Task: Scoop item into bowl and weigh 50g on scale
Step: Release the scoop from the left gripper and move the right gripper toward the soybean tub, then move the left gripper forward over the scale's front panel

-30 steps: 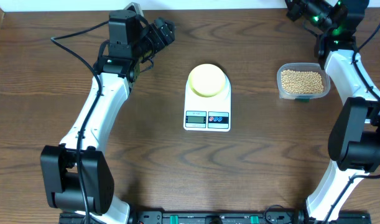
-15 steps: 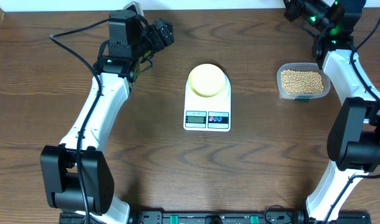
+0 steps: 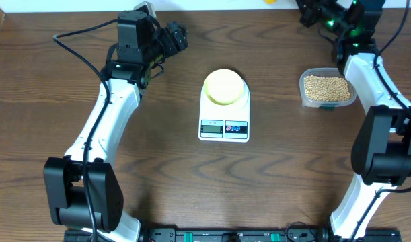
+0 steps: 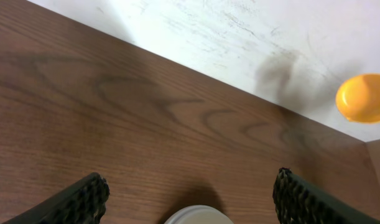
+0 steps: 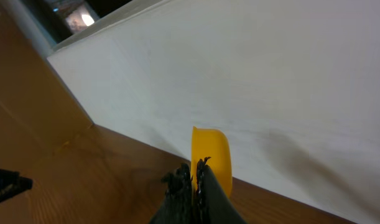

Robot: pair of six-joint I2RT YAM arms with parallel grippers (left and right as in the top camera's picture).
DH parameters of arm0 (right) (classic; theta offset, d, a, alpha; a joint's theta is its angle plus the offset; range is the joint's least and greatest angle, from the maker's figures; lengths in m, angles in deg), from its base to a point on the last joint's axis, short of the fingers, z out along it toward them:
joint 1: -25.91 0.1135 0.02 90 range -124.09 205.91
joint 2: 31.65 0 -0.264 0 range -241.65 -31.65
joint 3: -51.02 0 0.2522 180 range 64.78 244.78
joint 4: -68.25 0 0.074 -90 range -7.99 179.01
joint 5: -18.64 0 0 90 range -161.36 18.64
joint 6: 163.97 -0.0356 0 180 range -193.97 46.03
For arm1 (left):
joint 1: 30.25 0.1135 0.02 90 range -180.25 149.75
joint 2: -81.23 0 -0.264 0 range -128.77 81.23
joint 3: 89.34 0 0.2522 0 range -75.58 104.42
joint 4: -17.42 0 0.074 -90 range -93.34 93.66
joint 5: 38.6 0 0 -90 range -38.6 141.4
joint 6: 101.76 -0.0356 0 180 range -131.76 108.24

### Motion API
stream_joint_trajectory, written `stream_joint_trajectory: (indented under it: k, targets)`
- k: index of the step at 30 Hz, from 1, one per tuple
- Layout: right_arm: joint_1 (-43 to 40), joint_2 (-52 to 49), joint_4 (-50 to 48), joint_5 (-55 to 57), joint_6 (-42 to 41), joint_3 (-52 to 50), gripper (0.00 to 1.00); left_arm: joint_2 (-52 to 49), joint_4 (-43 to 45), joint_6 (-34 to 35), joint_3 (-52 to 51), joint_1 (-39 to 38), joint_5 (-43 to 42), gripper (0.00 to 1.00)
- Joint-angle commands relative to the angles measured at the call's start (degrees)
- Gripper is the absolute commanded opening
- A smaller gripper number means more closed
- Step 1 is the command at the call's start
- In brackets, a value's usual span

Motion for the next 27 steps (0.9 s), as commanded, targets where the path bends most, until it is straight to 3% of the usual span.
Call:
stream_joint_trajectory:
  k: [1, 27]
  targets:
    - [1.14, 0.28, -0.11, 0.20, 0.66, 1.07, 0.01, 0.85, -0.13, -0.98, 1.11, -0.07, 0.83, 0.87]
    - [-1.31, 0.31, 0.94, -0.52, 1.49, 1.07, 0.01, 0.85, -4.48, -0.98, 1.07, -0.13, 0.79, 0.87]
